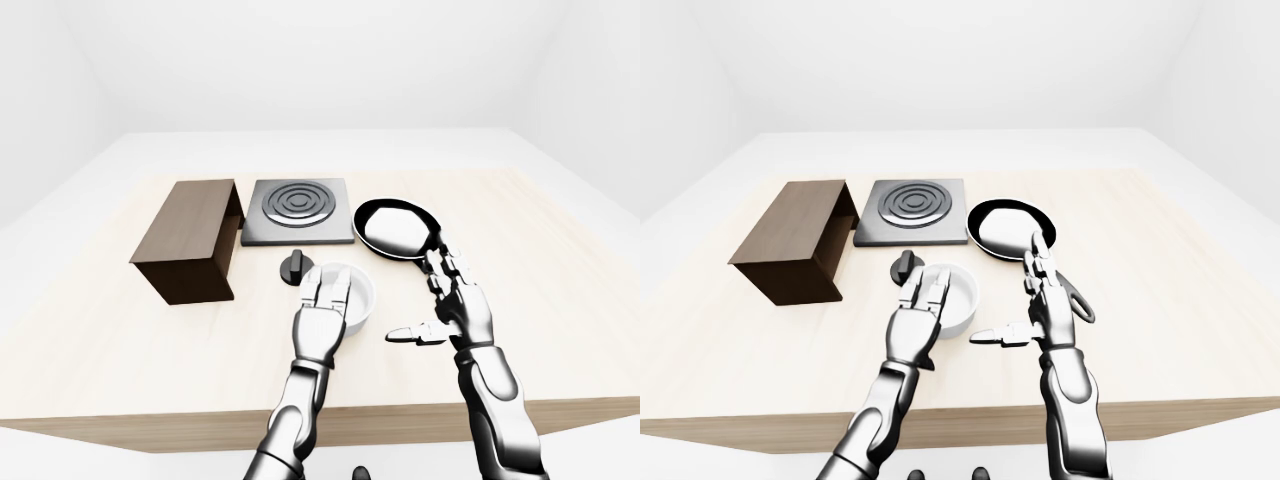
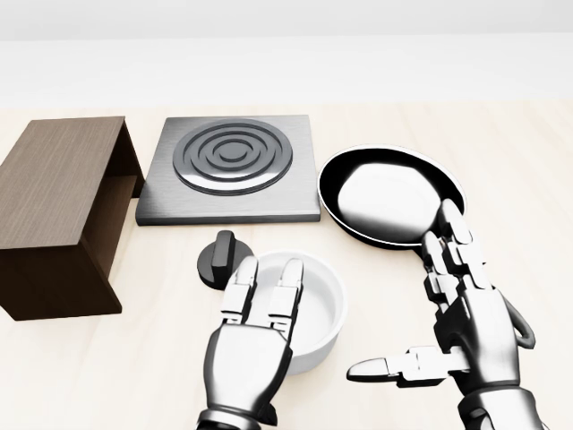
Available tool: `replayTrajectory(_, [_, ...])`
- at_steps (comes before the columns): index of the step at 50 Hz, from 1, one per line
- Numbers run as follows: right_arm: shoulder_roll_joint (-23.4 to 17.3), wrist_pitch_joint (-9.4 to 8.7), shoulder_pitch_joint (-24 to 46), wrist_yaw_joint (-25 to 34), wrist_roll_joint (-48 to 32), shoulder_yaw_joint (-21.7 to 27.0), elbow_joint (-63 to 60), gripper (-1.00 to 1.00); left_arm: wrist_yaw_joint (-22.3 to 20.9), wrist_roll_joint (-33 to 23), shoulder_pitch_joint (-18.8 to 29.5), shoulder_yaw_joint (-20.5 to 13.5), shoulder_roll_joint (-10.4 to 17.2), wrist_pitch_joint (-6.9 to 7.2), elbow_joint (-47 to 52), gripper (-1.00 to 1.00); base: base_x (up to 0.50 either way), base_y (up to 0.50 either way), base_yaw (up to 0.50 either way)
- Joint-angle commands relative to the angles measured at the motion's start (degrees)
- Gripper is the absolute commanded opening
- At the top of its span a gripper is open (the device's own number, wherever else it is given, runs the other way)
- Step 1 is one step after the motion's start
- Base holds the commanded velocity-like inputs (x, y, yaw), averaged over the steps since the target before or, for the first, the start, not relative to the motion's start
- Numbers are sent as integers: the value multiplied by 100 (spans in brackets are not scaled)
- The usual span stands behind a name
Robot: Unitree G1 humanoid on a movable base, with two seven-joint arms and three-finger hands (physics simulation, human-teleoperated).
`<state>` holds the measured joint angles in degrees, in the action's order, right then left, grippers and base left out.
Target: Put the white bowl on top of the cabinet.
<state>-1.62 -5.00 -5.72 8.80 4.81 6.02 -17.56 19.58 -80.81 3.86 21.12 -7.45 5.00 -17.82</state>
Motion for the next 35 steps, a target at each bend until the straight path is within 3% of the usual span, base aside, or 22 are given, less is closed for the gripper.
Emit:
replayTrajectory(1, [4,0,-13,2,-7,-16,8,100,-9,-76,7,2,-8,0,-145,100,0,0,0])
replayTrajectory(34, [1,0,-15,17,3,-2,-39,100,123,-115,118,-21,-53,0,-631,100,0,0,0])
replayTrajectory(35, [0,0,-21,24,10,1,-51,100,135,-119,123,-22,-54,0,-673,76,0,0,0])
